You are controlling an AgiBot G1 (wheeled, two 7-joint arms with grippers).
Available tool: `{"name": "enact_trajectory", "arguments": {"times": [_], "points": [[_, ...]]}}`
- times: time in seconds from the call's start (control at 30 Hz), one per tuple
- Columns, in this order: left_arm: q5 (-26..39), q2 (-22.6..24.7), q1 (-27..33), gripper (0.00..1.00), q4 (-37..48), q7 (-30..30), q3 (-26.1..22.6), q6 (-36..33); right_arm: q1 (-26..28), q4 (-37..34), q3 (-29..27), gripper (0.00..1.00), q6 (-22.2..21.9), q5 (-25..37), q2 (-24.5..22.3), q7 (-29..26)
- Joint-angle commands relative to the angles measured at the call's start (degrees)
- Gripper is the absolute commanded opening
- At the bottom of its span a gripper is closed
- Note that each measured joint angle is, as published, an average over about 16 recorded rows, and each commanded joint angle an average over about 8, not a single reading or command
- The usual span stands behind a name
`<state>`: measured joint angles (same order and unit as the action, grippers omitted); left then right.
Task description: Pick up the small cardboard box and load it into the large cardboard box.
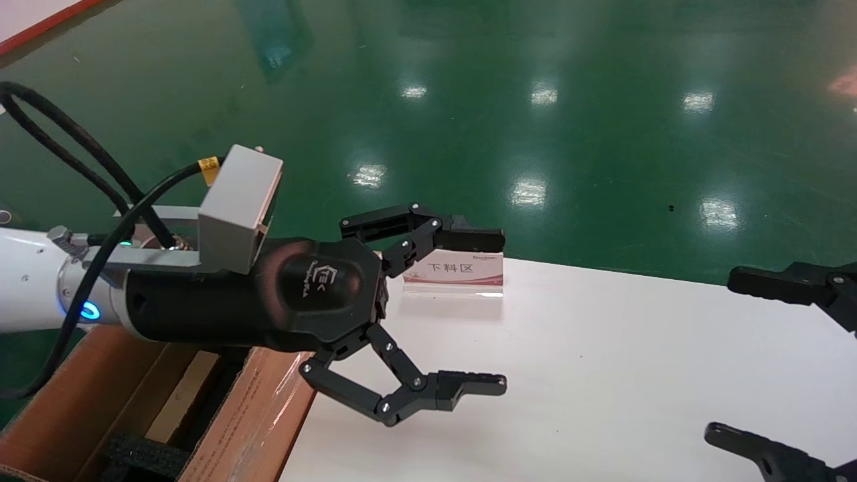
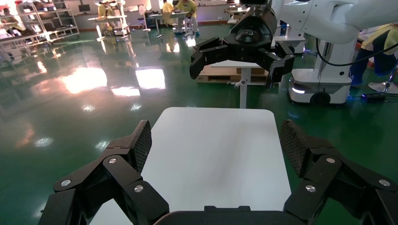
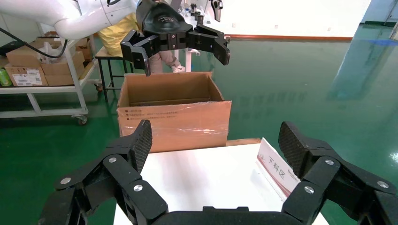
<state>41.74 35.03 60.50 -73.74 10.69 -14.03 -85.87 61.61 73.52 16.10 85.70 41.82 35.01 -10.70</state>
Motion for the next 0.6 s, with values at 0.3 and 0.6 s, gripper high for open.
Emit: {"name": "enact_trajectory", "arguments": {"times": [0.3,0.6], "points": [[0.04,0.00,0.34,1.00,0.05,0.02,-0.64,0.06,0.01,0.00,0.05,1.00,-0.02,-0.03,-0.02,0.02],[0.07,0.00,0.65,1.00,0.10,0.04,-1.22,0.11,0.02,0.00,0.08,1.00,-0.03,-0.06,-0.03,0.04]]}}
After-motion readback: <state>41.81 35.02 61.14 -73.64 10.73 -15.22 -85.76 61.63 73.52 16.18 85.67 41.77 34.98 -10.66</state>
